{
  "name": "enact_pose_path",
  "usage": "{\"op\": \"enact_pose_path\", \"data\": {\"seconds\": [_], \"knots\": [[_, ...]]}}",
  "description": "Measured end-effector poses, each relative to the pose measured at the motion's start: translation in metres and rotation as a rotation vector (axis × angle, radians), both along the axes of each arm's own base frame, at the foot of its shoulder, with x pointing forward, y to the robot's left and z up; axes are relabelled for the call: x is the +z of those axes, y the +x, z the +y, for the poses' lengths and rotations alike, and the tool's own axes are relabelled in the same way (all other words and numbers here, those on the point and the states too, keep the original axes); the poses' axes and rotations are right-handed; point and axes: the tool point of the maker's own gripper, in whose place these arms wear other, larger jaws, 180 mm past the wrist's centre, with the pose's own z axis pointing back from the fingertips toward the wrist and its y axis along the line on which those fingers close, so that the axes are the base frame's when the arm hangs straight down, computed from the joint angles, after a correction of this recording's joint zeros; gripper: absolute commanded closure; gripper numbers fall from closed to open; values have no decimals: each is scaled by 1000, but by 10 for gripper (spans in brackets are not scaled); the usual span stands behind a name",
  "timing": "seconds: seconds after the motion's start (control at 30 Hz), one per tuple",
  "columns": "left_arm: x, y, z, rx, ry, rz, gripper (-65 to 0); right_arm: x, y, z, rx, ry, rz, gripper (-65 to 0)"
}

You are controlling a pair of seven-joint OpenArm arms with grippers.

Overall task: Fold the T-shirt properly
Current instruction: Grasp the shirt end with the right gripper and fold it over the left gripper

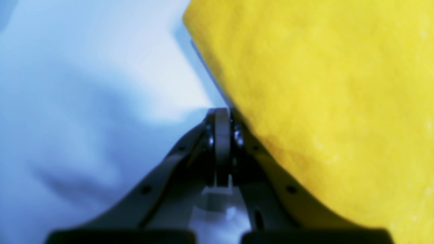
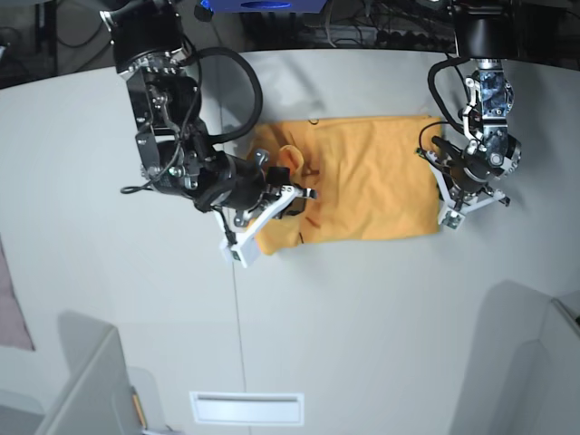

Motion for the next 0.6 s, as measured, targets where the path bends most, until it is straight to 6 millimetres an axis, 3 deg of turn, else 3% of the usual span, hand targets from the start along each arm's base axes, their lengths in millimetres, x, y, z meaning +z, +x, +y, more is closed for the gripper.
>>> {"op": "enact_pose_path", "data": {"seconds": [0.23, 0.37, 0.6], "knots": [[0, -2, 3, -5, -1, -3, 0, 22, -14, 62, 109, 72, 1, 0], [0, -6, 5, -14, 0, -2, 0, 16, -4, 71, 85, 61, 24, 0], [-1, -7, 5, -14, -1, -1, 0, 35, -7, 98, 164, 74, -47, 0]]}}
